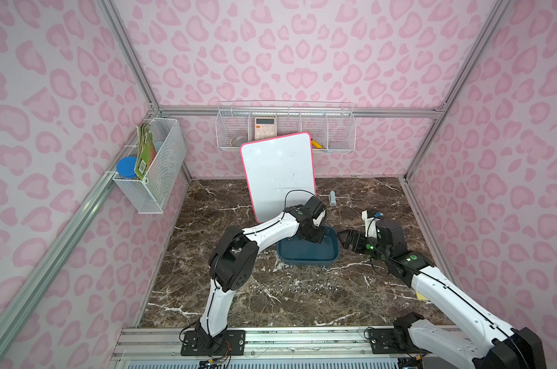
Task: Take out the wing nut from the storage box
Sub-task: Pick up the wing nut from the storage box.
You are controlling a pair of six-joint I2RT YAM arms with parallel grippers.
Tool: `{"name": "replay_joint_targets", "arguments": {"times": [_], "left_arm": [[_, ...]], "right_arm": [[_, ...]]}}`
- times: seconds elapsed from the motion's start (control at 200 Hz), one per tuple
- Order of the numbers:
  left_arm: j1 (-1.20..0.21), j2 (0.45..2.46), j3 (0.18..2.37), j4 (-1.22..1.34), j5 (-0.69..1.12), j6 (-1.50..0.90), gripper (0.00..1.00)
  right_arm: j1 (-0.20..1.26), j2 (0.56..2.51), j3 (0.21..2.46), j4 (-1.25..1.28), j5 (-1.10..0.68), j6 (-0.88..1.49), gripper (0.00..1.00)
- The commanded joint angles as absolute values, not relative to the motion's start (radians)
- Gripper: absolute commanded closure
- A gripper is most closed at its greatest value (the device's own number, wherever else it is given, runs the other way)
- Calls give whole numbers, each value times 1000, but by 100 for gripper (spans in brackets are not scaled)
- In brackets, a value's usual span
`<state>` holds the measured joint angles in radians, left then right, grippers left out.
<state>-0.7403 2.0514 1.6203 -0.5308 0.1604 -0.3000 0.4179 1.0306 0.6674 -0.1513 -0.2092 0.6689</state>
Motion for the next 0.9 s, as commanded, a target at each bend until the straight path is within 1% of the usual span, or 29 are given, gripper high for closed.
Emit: {"name": "replay_joint_targets", "arguments": {"times": [0.0,0.075,0.11,0.155,0.205,0.24,0.27,0.465,0.62,0.695,0.895], "left_arm": [[-739,1994,1591,-498,209,-364,92],[-739,1953,1569,-483,223,-387,92],[-739,1938,1562,-479,229,-394,92],[-739,1924,1560,-479,240,-401,93],[-739,1910,1559,-479,250,-410,93],[-739,1901,1557,-477,255,-415,92],[-739,1894,1555,-476,262,-419,92],[-739,1860,1541,-471,285,-443,92],[-741,1841,1528,-460,296,-455,92],[-742,1839,1529,-459,302,-461,92],[-742,1823,1514,-442,304,-471,92]], "right_arm": [[398,1065,672,-46,-330,732,23],[390,1090,673,2,-367,753,38],[390,1103,673,21,-381,760,42],[389,1118,674,45,-398,768,49],[390,1139,679,61,-411,779,52],[390,1152,682,74,-423,782,59],[390,1165,683,85,-433,786,62],[389,1235,706,130,-477,805,67],[390,1284,742,134,-499,805,69],[389,1305,753,131,-519,804,73],[391,1337,760,136,-543,817,76]]}}
